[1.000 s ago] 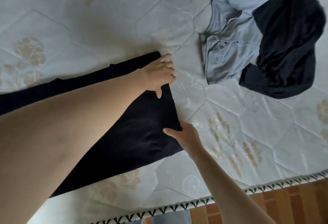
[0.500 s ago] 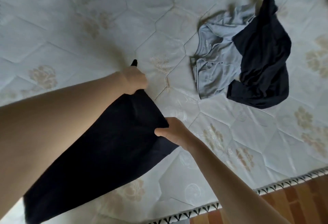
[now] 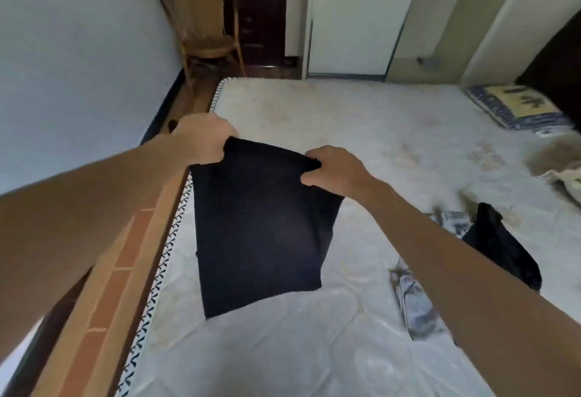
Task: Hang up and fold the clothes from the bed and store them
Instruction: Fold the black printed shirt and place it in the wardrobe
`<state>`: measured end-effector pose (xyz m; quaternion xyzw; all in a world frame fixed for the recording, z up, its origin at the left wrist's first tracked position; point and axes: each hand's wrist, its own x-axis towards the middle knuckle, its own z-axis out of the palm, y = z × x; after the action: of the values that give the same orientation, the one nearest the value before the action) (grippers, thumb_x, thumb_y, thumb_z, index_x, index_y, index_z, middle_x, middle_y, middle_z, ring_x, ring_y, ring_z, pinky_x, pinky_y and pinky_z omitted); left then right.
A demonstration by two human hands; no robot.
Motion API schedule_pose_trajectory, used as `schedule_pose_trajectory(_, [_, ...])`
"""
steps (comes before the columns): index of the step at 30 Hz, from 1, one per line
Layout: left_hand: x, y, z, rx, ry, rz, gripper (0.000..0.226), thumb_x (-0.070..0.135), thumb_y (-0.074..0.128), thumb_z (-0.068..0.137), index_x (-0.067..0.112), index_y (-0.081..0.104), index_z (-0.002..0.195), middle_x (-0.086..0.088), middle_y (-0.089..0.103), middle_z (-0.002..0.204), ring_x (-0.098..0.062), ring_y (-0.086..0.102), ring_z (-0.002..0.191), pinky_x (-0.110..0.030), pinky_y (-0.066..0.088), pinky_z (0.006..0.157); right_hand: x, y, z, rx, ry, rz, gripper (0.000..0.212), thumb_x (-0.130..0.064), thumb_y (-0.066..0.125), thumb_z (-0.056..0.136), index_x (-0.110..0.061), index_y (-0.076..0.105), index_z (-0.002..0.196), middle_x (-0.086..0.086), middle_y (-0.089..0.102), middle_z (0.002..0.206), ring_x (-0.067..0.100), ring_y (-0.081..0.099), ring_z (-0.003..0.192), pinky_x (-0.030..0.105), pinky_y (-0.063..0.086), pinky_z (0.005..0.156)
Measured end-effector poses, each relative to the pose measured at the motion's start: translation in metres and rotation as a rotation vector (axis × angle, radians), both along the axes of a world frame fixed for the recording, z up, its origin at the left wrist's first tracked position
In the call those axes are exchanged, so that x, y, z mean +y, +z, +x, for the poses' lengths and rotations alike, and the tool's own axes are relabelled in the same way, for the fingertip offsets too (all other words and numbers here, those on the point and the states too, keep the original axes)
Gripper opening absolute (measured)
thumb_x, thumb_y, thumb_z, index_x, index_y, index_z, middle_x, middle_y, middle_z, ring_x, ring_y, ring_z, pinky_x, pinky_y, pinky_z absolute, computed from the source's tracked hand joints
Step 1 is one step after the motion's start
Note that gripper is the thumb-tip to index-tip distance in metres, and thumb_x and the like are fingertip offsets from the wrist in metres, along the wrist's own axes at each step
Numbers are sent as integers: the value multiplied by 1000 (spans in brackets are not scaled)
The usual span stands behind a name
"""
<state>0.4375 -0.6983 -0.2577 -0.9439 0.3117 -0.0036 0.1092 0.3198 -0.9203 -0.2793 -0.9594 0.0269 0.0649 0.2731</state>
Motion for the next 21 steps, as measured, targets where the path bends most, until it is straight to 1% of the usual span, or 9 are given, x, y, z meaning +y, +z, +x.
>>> schedule_pose_trajectory(1, [2, 12, -9, 41, 49, -21, 31, 6, 54, 75, 32, 63, 90, 2, 60, 89, -23, 57, 89, -29, 39, 59, 1, 20, 6, -34, 8, -76, 4, -20, 61, 79, -18, 59, 76, -3, 60, 80, 21, 57, 81, 29, 38, 60])
schedule_pose_trajectory(3, [6, 44, -16, -21, 52, -97, 35, 1, 52, 74, 23, 66, 97, -2, 63, 94, -27, 60, 95, -33, 44, 64, 2, 52, 12, -90, 9, -199, 13, -20, 61, 79, -23, 53, 70, -6, 56, 75, 21, 54, 79, 26, 33, 56])
schedule_pose_trajectory(6, [9, 59, -29, -57, 53, -116, 26, 2, 51, 73, 26, 57, 84, 1, 60, 84, -27, 60, 87, -36, 50, 66, 0, 80, 10, -139, -1, -299, 20, -20, 61, 80, -28, 48, 67, -11, 52, 73, 20, 52, 78, 25, 30, 53])
schedule_pose_trajectory(9, [7, 56, -51, -96, 17, -67, 25, 3, 50, 78, 27, 51, 85, 8, 43, 69, -21, 50, 75, -31, 42, 60, -2, 78, 1, -107, 4, -366, 13, -20, 62, 80, -29, 53, 76, -7, 56, 76, 19, 54, 78, 24, 30, 53])
schedule_pose_trajectory(12, [7, 22, -72, -50, 23, -1, 25, 8, 50, 83, 27, 58, 99, 8, 43, 71, -19, 51, 73, -28, 35, 54, -3, 48, -13, 0, 33, -379, 17, -20, 64, 79, -30, 51, 73, -6, 56, 76, 16, 53, 73, 25, 32, 53])
schedule_pose_trajectory(16, [5, -58, -103, 170, 36, 47, 29, 5, 48, 84, 25, 57, 103, 7, 39, 70, -13, 44, 61, -26, 28, 48, -6, -29, -42, 151, 92, -344, 22, -15, 65, 74, -26, 48, 65, -5, 53, 66, 17, 52, 67, 25, 32, 53])
schedule_pose_trajectory(18, [5, -104, -122, 313, 54, 40, 34, 3, 48, 84, 21, 61, 110, 7, 42, 72, -15, 43, 64, -26, 29, 50, -7, -75, -62, 239, 121, -322, 21, -14, 64, 72, -23, 48, 64, -3, 50, 64, 18, 49, 63, 26, 33, 54])
schedule_pose_trajectory(20, [6, -149, -142, 523, 83, 67, 40, 1, 52, 81, 17, 63, 116, 6, 48, 77, -16, 47, 69, -26, 33, 53, -8, -121, -84, 336, 171, -297, 21, -14, 65, 71, -19, 47, 63, -2, 48, 62, 18, 47, 62, 28, 32, 55])
schedule_pose_trajectory(21, [7, -169, -151, 658, 109, 93, 36, 0, 55, 79, 14, 64, 111, 3, 51, 79, -16, 49, 69, -26, 36, 55, -7, -142, -95, 405, 208, -281, 19, -14, 66, 71, -18, 48, 65, -2, 48, 62, 18, 48, 63, 29, 34, 57])
